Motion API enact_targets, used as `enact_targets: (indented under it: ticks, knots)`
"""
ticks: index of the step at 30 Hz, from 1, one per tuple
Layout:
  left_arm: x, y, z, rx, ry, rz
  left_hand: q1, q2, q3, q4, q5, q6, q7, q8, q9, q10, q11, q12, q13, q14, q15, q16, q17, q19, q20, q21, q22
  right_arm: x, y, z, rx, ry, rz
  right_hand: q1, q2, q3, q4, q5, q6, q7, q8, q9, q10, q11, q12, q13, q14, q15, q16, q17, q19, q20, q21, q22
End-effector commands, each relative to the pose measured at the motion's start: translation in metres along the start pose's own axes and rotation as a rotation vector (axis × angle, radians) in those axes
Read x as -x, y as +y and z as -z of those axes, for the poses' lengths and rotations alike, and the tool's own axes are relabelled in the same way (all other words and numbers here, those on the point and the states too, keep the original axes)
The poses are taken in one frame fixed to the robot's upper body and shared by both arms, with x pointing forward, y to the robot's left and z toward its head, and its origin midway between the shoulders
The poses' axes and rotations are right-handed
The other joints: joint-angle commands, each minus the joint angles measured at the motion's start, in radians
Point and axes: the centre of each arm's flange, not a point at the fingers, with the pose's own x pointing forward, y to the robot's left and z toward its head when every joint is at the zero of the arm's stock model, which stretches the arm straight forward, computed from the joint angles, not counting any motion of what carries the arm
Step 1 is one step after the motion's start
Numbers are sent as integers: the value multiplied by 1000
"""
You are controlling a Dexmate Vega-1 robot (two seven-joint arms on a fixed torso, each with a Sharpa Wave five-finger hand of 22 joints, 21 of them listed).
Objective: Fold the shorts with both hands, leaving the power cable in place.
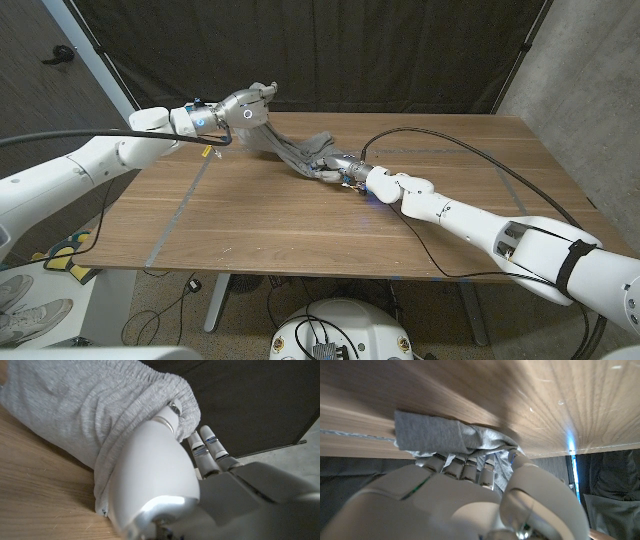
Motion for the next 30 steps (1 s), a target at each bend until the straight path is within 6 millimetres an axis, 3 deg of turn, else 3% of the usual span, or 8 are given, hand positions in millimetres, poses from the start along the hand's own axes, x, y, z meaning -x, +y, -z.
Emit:
enact_targets:
  ticks: [1,15,30]
  knots:
    - [-28,-1,18,-52,-118,-108,2,14,-7,1,-3,1,-5,1,4,4,1,0,2,9,-179,3,3,-1,-3,8,1,-3,5,2,-2,-19,-1,11,3,3,-11,-4,-8,2,-3,1,-4,-2,-4,1,-4,-37,-2,2,10,7,-1,4]
    - [-58,2,19,-55,-198,-211,7,19,-16,-1,-3,-4,1,1,1,4,1,-4,1,10,-179,-1,2,-4,-3,14,0,-2,6,1,0,-44,12,39,7,21,-38,-2,-18,1,-3,1,-19,1,-7,1,-15,-36,-8,-3,11,5,-3,4]
    - [-92,-2,9,-42,-264,-312,8,23,-30,0,-7,5,5,0,-10,5,0,-14,-9,16,-178,-1,2,-4,-4,22,-1,-2,13,-13,29,-94,-16,50,9,27,-48,-3,-22,1,-2,1,-20,-1,-6,1,-17,-35,-7,-3,10,2,-4,4]
